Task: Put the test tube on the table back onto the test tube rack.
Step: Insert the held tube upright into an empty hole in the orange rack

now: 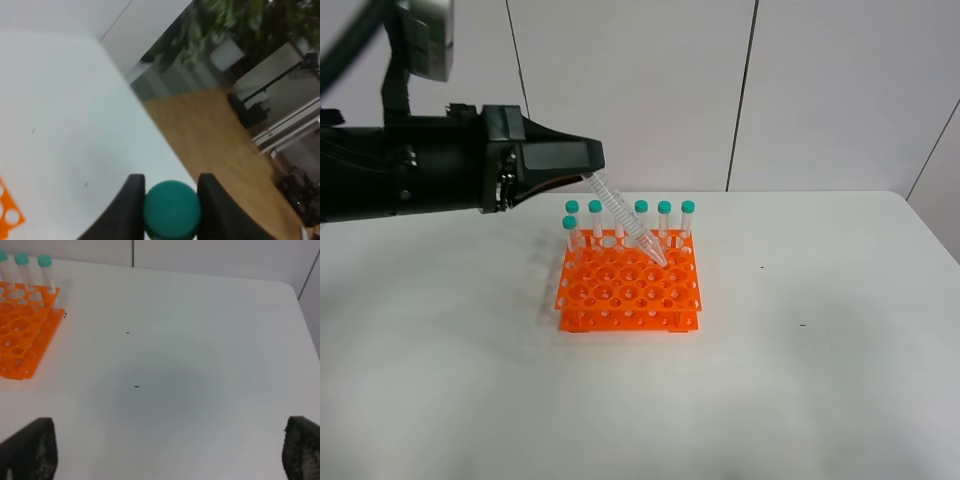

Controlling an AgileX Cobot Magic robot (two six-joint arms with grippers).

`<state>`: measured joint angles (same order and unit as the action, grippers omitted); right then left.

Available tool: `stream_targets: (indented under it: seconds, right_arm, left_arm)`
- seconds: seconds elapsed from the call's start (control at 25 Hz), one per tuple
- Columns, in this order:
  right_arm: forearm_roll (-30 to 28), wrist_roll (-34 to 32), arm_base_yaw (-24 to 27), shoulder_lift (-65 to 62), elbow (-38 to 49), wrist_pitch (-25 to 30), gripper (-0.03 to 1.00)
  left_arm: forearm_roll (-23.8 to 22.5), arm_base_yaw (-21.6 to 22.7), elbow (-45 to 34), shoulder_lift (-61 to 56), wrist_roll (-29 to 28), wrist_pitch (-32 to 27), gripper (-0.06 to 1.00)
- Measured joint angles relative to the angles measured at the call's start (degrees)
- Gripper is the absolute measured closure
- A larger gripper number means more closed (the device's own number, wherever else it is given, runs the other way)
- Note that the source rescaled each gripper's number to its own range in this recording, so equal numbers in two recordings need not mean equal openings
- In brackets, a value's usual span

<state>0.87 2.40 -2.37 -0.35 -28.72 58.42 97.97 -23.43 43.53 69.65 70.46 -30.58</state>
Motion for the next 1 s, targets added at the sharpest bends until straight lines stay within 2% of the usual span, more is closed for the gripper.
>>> stream_targets:
  seconds: [0.16, 0.36, 0.4, 0.48, 0.52, 0.64, 0.76, 0.88, 1.0]
  right_arm:
    - [0.01, 0.0, 0.0, 0.0, 0.0, 0.0, -0.03]
    - [0.01, 0.0, -0.05, -0.05, 0.0, 0.0, -0.03]
    - [0.01, 0.0, -0.05, -0.05, 0.0, 0.0, -0.03]
    - [0.01, 0.0, -0.05, -0.05, 0.0, 0.0, -0.03]
    - [0.01, 0.0, -0.05, -0.05, 0.0, 0.0, -0.03]
    - [0.01, 0.0, -0.05, -0.05, 0.0, 0.0, -0.03]
    - [0.01, 0.0, -0.05, -0.05, 0.0, 0.0, -0.03]
    - [0.01, 0.0, -0.05, -0.05, 0.0, 0.0, -0.03]
    - [0.01, 0.0, -0.05, -0.05, 0.0, 0.0, -0.03]
  left_arm:
    - [-5.05, 0.0, 0.13, -5.09, -0.01, 1.91, 0.94]
    - [-13.39, 0.0, 0.13, -6.8, -0.01, 9.48, 0.94]
    - [-16.3, 0.0, 0.13, -6.8, -0.07, 11.58, 0.94]
    - [-25.84, -0.09, 0.44, -6.8, -2.05, 15.08, 0.94]
    - [-30.8, -0.32, 0.61, -6.8, -4.78, 16.46, 0.94]
    - [-52.3, -1.17, 0.78, -6.8, -19.3, 22.71, 0.94]
    - [-76.03, -2.08, 0.78, -6.8, -40.61, 28.66, 0.94]
    - [-91.81, -2.69, 0.78, -5.75, -57.7, 34.15, 0.94]
    - [-101.01, -2.97, 0.72, -1.71, -66.84, 38.5, 0.94]
